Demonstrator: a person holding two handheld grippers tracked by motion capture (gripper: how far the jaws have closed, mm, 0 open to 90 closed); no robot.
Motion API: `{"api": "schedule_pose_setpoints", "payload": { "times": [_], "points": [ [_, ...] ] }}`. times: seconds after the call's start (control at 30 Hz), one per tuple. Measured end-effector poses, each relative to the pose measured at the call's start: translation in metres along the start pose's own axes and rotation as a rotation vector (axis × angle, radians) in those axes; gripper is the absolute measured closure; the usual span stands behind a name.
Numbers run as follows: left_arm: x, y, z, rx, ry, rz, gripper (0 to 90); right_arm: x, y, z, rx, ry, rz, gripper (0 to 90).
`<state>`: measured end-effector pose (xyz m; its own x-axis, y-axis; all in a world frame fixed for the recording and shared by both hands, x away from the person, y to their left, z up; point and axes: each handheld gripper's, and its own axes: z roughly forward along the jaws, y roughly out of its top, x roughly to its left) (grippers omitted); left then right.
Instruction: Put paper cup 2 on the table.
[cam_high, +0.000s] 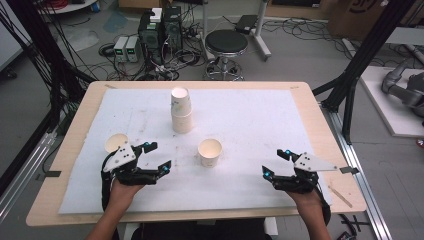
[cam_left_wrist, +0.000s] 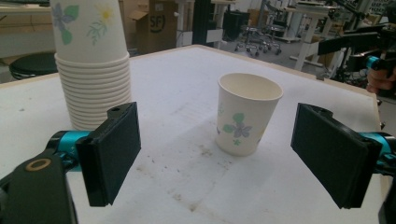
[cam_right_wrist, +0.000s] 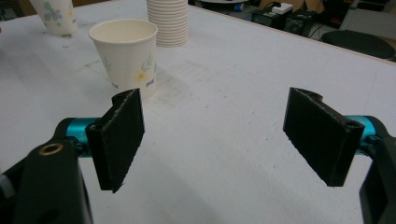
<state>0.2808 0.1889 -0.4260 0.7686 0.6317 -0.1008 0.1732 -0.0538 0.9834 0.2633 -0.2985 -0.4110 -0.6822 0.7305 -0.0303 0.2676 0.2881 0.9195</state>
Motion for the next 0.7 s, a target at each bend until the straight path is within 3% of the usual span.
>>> {"api": "schedule_pose_setpoints", "payload": {
  "times": [0.3,0.7],
  "points": [
    [0.0042,-0.0031,-0.0046,0.002,0.021,-0.006,16.4,-0.0016,0.0,0.005,0.005,0.002,0.012,21.1],
    [0.0029,-0.0044,-0.0022,0.012,0.016,0.001,17.1,-0.0021,-0.0009,0.0049,0.003,0.007,0.016,21.1]
  ]
}}
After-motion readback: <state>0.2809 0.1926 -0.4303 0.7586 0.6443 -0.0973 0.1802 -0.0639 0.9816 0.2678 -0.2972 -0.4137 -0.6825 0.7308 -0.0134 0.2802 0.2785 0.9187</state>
